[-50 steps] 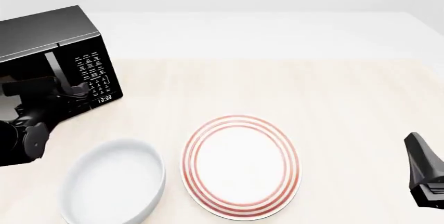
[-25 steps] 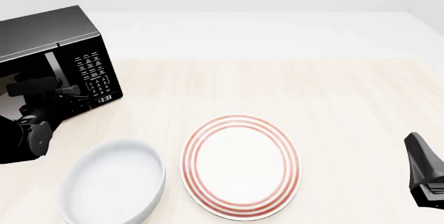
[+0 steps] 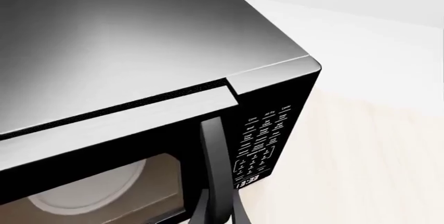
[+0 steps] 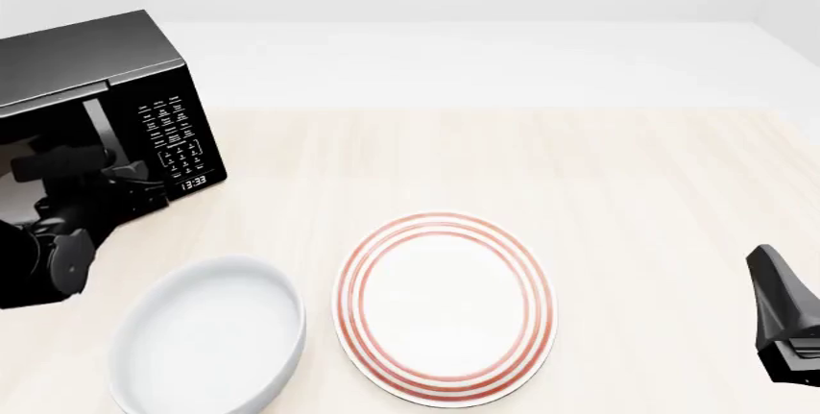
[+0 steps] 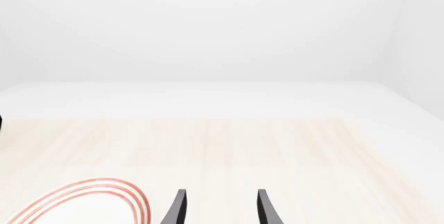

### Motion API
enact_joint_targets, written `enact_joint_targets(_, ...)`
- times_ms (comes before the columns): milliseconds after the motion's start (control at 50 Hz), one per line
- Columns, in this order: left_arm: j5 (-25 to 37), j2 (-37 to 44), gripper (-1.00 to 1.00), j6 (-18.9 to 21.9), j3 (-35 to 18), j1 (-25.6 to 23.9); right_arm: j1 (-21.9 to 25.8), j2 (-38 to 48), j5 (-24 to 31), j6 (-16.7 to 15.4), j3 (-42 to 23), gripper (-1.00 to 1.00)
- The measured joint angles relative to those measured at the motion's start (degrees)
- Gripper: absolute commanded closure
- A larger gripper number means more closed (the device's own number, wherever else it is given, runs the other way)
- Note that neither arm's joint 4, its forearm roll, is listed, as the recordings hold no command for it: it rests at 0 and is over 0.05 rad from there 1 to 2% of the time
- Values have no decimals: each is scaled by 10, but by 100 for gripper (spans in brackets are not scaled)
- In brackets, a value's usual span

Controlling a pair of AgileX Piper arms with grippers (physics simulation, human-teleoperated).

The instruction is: Open the microwave.

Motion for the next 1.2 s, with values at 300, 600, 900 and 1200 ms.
enact_joint_targets(300, -2, -31, 100, 0, 41, -9, 0, 0, 0, 0, 0, -100)
enact_joint_targets(600, -15, -63, 100, -1, 89, -20, 0, 0, 0, 0, 0, -100)
enact_joint_targets(900, -29, -88, 100, -5, 128, -27, 0, 0, 0, 0, 0, -100)
enact_joint_targets(1200, 0, -125, 100, -1, 152, -33, 0, 0, 0, 0, 0, -100)
